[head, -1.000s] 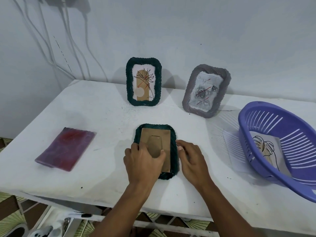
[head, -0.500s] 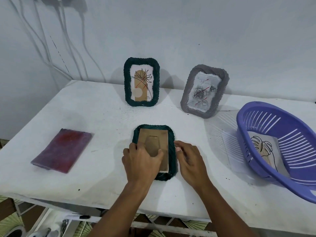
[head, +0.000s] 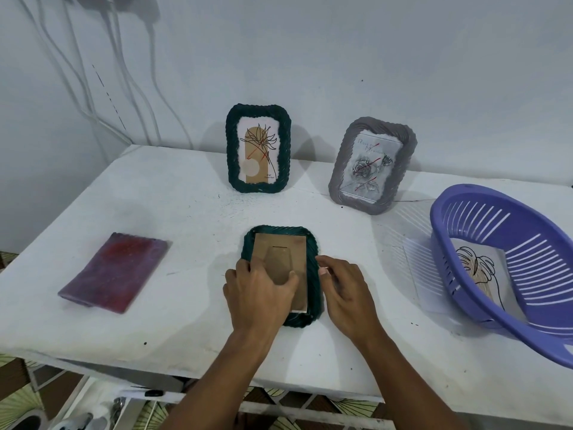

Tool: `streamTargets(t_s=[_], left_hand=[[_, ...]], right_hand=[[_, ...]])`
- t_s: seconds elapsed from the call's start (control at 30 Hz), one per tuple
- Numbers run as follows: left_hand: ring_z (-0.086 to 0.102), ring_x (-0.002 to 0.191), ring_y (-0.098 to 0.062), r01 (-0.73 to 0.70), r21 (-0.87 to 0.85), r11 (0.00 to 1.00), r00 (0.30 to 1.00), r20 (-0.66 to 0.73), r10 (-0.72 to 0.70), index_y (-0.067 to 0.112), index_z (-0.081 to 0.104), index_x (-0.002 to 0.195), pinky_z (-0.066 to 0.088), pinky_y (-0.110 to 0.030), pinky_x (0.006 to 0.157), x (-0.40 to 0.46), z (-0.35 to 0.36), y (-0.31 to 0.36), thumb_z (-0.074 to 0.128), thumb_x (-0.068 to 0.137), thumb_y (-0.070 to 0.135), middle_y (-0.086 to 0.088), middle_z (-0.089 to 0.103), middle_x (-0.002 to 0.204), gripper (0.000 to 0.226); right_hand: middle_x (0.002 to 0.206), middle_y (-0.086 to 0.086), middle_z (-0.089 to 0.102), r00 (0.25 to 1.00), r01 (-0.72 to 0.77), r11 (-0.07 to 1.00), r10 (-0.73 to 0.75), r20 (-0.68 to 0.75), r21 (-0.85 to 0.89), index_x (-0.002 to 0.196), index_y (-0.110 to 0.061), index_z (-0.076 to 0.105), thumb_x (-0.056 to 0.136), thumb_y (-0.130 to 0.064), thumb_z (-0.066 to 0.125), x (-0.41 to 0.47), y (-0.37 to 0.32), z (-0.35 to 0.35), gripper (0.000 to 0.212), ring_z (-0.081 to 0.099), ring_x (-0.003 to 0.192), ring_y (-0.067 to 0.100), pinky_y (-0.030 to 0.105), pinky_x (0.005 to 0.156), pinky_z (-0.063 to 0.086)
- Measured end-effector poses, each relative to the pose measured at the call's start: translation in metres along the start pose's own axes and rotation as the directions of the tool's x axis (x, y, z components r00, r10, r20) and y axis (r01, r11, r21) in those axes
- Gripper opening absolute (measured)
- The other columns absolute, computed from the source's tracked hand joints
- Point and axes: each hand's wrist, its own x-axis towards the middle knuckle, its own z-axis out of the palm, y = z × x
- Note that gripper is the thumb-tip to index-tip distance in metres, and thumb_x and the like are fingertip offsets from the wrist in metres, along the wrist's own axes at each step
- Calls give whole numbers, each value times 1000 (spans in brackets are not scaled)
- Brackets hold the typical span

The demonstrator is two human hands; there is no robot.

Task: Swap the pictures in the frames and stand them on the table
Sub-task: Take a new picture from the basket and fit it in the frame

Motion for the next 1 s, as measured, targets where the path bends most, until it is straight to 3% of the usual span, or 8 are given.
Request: streamTargets(t_s=[1.0], left_hand=[[50,95,-25,-17,161,987,999,36,11,7,58,103,42,-37,81,2,4,4,56,77,58,-8,57,100,57]], right_hand=[[112,-13,58,998,56,997,-57,-23,-50,121,-22,60,94,-33,40,0,1,1,35,47,103,6,11,89,34]])
